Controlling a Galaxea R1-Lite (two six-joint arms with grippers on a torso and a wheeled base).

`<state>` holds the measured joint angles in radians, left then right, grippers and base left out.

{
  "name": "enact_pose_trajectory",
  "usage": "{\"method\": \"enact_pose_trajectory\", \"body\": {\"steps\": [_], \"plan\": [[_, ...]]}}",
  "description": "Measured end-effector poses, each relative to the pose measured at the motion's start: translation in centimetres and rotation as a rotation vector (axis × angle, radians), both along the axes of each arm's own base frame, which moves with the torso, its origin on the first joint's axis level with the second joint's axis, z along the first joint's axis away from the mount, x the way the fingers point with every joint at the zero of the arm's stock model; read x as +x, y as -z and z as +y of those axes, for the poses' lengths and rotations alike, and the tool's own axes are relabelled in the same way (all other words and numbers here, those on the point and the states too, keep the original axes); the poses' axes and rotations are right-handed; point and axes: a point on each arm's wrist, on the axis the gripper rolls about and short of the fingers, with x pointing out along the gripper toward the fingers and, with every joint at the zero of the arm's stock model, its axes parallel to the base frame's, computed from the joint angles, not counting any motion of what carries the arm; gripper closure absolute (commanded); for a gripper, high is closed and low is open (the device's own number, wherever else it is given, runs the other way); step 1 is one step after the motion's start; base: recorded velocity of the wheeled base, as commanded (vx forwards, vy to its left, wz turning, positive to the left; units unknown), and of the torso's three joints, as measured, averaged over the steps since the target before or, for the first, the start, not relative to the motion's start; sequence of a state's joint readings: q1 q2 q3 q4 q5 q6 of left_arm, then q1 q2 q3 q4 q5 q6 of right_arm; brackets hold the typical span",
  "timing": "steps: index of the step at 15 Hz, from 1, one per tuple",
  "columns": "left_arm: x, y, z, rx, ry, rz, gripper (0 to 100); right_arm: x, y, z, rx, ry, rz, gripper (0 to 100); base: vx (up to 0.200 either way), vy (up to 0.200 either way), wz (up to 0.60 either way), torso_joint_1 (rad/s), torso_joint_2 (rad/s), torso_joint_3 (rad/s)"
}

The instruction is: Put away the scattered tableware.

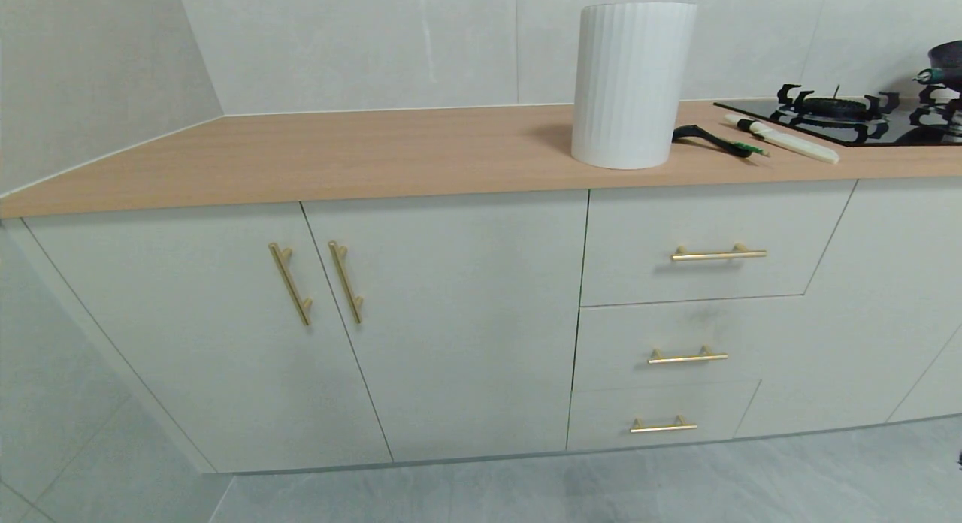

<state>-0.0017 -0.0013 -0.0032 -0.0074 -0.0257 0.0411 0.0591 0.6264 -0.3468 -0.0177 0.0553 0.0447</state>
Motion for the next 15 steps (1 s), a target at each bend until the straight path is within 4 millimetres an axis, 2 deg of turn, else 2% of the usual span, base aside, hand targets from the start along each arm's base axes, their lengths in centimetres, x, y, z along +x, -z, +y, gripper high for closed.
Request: {"method": "enact_pose_trajectory", "body": {"steps": [3, 5, 6, 7, 10, 12, 15], "plan": [[0.0, 0.0, 0.0, 0.0, 0.0, 0.0, 0, 7.8, -0.7, 0.6, -0.017, -0.024, 0.185, 0, 0.0, 0.0, 0.0, 0.0, 0.0, 0.0], [0.0, 0.0, 0.0, 0.0, 0.0, 0.0, 0, 13.4, 0.7, 1.1, -0.023, -0.03, 0.275, 0, 0.0, 0.0, 0.0, 0.0, 0.0, 0.0], [0.0, 0.0, 0.0, 0.0, 0.0, 0.0, 0, 15.6, 1.6, 1.3, -0.026, -0.033, 0.299, 0, 0.0, 0.0, 0.0, 0.0, 0.0, 0.0], [0.0, 0.0, 0.0, 0.0, 0.0, 0.0, 0, 18.4, 3.1, 1.5, -0.03, -0.035, 0.325, 0, 0.0, 0.0, 0.0, 0.0, 0.0, 0.0], [0.0, 0.0, 0.0, 0.0, 0.0, 0.0, 0, 23.3, 6.6, 1.8, -0.046, -0.037, 0.369, 0, 0.0, 0.0, 0.0, 0.0, 0.0, 0.0], [0.0, 0.0, 0.0, 0.0, 0.0, 0.0, 0, 27.5, 9.5, 1.7, -0.056, -0.027, 0.39, 0, 0.0, 0.0, 0.0, 0.0, 0.0, 0.0], [0.0, 0.0, 0.0, 0.0, 0.0, 0.0, 0, 31.2, 12.3, 1.0, -0.053, 0.008, 0.294, 0, 0.0, 0.0, 0.0, 0.0, 0.0, 0.0]]}}
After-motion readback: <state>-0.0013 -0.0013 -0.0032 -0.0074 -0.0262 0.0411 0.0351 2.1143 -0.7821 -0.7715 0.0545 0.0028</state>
